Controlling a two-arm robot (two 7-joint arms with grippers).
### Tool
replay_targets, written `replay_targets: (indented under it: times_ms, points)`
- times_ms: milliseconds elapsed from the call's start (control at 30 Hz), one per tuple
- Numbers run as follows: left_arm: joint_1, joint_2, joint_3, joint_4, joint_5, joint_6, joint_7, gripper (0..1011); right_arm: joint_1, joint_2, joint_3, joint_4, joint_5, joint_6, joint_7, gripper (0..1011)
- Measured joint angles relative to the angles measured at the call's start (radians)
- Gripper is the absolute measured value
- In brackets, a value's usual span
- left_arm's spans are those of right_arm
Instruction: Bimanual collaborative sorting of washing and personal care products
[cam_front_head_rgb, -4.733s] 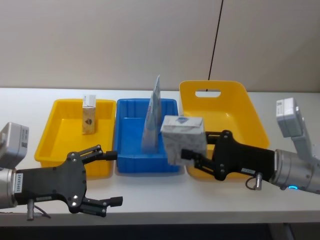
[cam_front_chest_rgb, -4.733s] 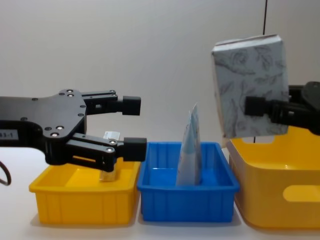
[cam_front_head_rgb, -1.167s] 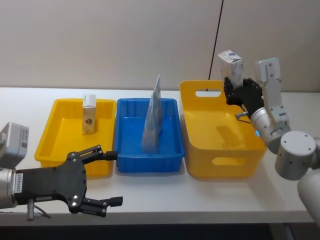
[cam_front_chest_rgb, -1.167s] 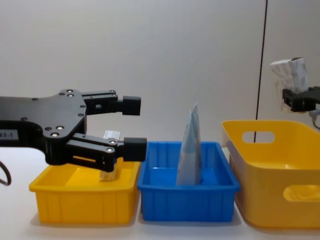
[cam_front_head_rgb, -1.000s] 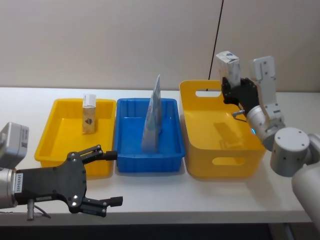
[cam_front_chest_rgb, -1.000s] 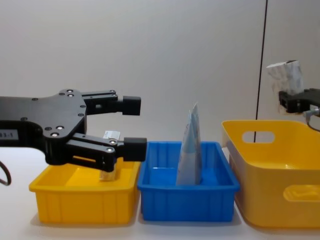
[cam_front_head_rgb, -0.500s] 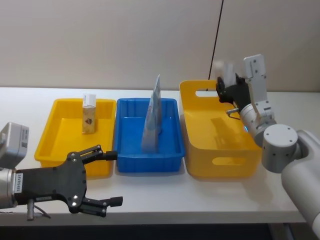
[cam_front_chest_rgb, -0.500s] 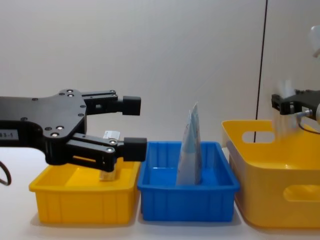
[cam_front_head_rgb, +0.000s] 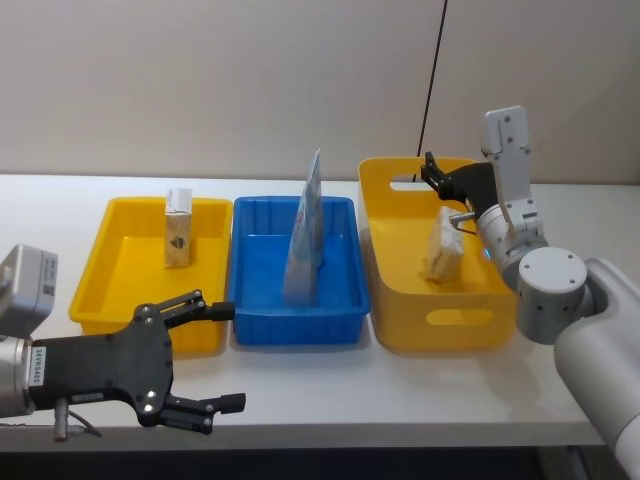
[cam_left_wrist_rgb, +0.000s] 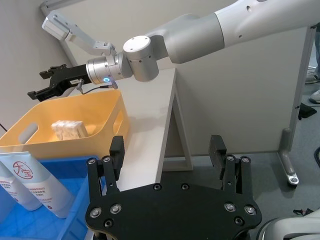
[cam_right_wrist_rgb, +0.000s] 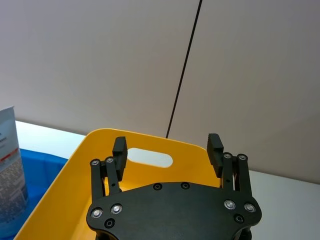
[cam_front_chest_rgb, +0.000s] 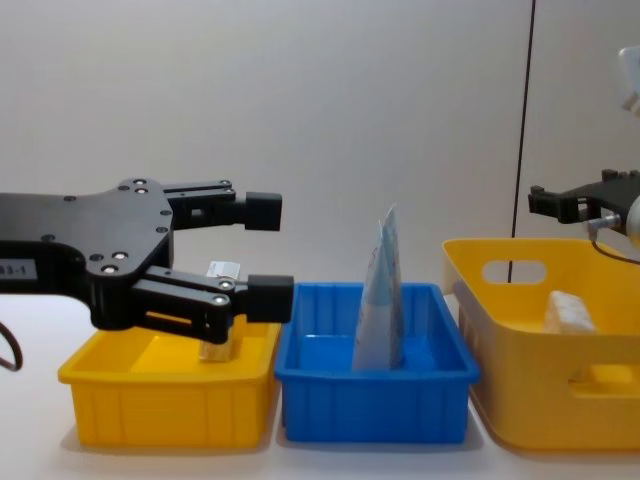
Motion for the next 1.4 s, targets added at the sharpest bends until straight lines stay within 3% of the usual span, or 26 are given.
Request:
replay_targets:
  times_ms: [133,333,800,1100,1400]
  points:
    - [0.000,0.000,0.000,0.000,0.000,0.000,0.000,1001,-0.017,0.002,0.005,-0.038,0.000,0.013,-0.001,1004]
    - [0.000,0.000,0.000,0.000,0.000,0.000,0.000,1001,-0.057,0.012,0.012,-0.124,0.006,0.041,0.003,1004]
    - [0.000,0.000,0.000,0.000,0.000,0.000,0.000,1002,-0.242,0.046,0.029,-0.459,0.048,0.155,0.023,1004]
    - [0.000,0.000,0.000,0.000,0.000,0.000,0.000,1001,-0.358,0.047,0.021,-0.623,0.064,0.213,0.023,1004]
    - [0.000,0.000,0.000,0.000,0.000,0.000,0.000,1001,-0.433,0.035,0.001,-0.713,0.066,0.239,0.020,1004]
